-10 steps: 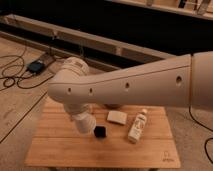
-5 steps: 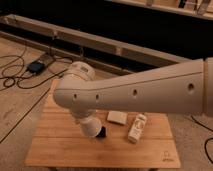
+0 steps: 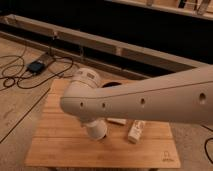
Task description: Place the ceramic cup over the eraser
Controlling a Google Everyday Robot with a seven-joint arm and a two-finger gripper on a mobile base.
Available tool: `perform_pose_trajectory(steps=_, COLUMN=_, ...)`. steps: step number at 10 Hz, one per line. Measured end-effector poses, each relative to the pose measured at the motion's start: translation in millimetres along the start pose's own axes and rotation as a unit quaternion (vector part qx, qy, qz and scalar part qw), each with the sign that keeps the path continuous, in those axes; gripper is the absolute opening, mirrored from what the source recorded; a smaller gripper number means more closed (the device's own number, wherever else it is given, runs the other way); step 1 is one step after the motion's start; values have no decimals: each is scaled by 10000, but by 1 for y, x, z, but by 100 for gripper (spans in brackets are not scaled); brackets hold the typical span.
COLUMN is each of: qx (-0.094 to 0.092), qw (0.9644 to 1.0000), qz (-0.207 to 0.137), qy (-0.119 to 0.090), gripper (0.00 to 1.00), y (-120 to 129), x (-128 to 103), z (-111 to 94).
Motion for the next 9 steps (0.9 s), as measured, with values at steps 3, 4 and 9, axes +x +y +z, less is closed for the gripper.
perform_pose_trajectory(steps=3, qx=90, qw=9997, qz=87, qy=-197, gripper=0, y=-10, x=1, z=9)
perform_pose_trajectory(steps=4, qx=97, qw=9995, qz=112, qy=-264, gripper=0, y=-12, x=0, z=12)
perform_pose_trajectory(steps=9, qx=-106, qw=9992, qz=205, qy=-319, gripper=13, y=-9, x=9, z=40)
